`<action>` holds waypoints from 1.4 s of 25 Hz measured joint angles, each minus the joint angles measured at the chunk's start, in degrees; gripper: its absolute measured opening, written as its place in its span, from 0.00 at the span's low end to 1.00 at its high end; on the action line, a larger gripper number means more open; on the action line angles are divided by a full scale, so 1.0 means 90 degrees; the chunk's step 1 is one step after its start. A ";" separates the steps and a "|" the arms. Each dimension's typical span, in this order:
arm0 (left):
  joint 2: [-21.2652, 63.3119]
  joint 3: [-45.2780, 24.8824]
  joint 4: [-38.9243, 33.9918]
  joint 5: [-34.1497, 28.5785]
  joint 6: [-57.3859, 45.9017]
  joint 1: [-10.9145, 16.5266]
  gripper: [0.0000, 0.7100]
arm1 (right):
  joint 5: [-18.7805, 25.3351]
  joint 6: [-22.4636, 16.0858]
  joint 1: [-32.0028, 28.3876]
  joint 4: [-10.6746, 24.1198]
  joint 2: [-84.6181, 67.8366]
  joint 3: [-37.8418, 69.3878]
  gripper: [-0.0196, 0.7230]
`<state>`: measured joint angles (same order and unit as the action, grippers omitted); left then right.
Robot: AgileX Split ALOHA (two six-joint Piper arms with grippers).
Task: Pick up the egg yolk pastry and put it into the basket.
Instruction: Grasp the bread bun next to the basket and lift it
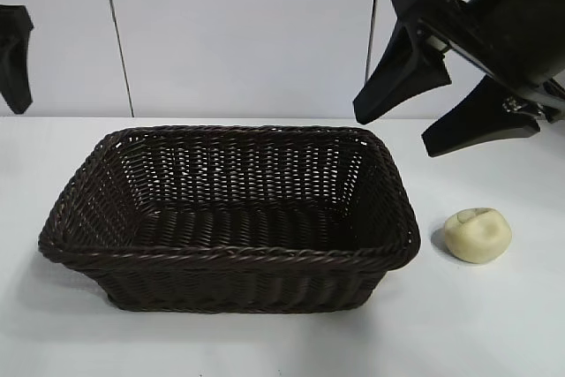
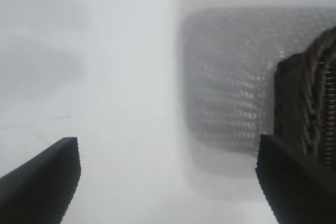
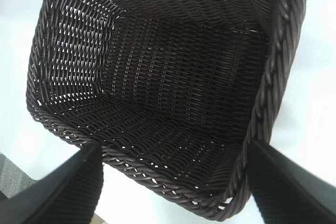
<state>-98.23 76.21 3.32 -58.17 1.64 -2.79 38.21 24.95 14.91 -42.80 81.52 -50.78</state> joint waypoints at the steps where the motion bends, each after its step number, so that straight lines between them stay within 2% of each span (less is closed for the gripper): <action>1: 0.0000 0.0000 -0.0020 -0.0042 0.0000 0.0051 0.93 | 0.0000 0.0000 0.0000 0.0000 0.0000 0.0000 0.76; 9: 0.0517 0.0000 -0.0315 -0.0762 0.0007 0.0080 0.93 | 0.0000 0.0000 0.0000 0.0000 0.0000 0.0000 0.76; 13: 0.1202 0.0000 -0.0369 -0.1257 0.0013 0.0080 0.93 | 0.0000 0.0000 0.0000 0.0000 0.0000 0.0000 0.76; 20: 0.2778 -0.0368 -0.0409 -0.1400 0.0013 0.0080 0.93 | 0.0000 0.0000 0.0000 0.0000 0.0000 0.0000 0.76; 26: 0.4302 -0.1135 -0.0409 -0.1440 0.0013 0.0080 0.93 | 0.0000 0.0000 0.0000 0.0000 0.0000 0.0000 0.76; 35: 0.6790 -0.3373 -0.0409 -0.1524 0.0020 0.0080 0.93 | 0.0000 0.0000 0.0000 0.0000 0.0000 0.0000 0.76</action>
<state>-37.12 45.85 -0.36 -71.89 1.83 -2.07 38.21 24.95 14.91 -42.80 81.52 -50.78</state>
